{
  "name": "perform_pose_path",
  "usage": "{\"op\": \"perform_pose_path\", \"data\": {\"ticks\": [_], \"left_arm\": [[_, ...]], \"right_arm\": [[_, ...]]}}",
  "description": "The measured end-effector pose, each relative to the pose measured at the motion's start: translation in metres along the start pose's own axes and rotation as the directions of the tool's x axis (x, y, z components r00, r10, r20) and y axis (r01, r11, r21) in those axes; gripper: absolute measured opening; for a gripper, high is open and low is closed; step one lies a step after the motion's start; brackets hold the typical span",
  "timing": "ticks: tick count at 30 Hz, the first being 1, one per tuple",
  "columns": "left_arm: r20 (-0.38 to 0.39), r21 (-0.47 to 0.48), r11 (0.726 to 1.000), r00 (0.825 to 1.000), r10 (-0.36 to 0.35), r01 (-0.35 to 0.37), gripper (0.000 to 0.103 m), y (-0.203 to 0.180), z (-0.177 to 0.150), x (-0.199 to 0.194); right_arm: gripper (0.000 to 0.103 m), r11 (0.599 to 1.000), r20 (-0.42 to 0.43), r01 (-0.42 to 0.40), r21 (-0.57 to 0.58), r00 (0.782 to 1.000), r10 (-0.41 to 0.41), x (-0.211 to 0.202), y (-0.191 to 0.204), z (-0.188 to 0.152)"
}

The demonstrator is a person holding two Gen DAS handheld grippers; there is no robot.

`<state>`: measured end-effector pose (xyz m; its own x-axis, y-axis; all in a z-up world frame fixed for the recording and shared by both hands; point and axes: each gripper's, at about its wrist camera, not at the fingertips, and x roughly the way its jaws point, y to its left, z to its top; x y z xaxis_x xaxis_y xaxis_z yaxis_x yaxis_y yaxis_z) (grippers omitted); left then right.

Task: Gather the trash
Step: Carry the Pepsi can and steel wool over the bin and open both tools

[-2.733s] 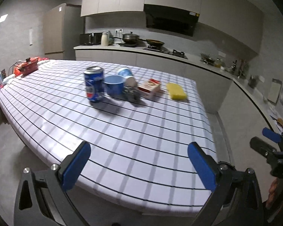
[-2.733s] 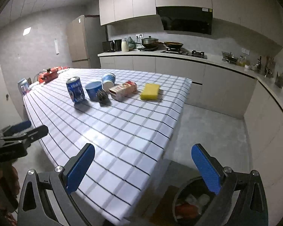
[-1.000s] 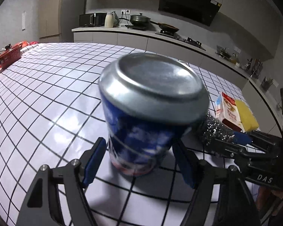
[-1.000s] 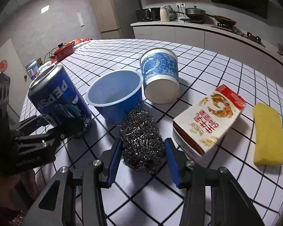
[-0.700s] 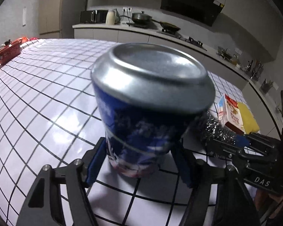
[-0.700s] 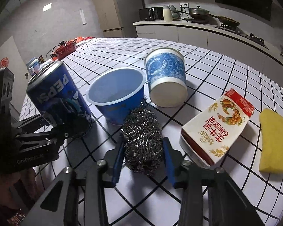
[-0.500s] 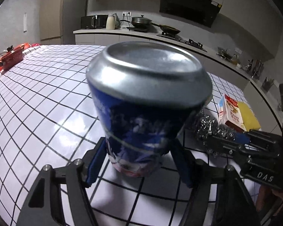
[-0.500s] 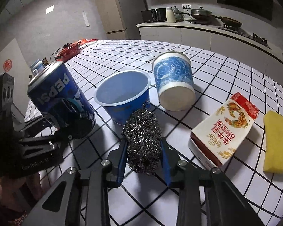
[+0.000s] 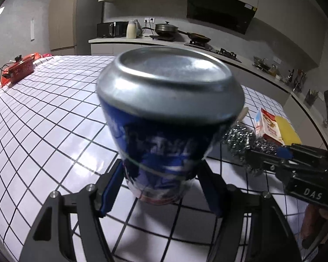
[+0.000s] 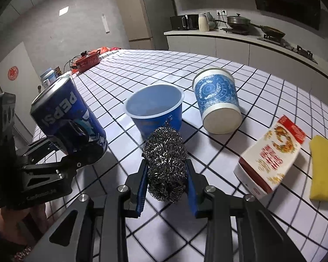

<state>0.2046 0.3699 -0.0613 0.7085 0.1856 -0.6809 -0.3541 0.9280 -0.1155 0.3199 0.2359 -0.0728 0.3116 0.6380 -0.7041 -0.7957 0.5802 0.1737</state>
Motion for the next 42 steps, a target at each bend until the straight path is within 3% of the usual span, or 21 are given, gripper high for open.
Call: {"op": "perform_pose_path", "data": {"ticks": [9,23,31,42], "left_arm": [[0.032,0.057,0.997,0.998,-0.048,0.046,0.068,-0.031,-0.004,-0.03],[0.047,0.145,0.98,0.989,-0.142,0.134,0.068,-0.106,-0.02,-0.065],[0.019,0.203,0.957,0.976,-0.216,0.207,0.068,-0.162,-0.047,-0.088],[-0.036,0.303,0.898,0.946,-0.323,0.318,0.068,-0.254,-0.098,-0.126]], "right_arm": [[0.033,0.997,0.055,0.057,0.042,0.997,-0.06,-0.066,-0.011,-0.021],[0.033,0.98,0.103,0.137,0.145,0.983,-0.153,-0.167,-0.051,-0.085],[0.033,0.956,0.104,0.205,0.211,0.968,-0.23,-0.235,-0.08,-0.141],[0.033,0.902,0.08,0.299,0.311,0.938,-0.338,-0.33,-0.12,-0.231]]}}
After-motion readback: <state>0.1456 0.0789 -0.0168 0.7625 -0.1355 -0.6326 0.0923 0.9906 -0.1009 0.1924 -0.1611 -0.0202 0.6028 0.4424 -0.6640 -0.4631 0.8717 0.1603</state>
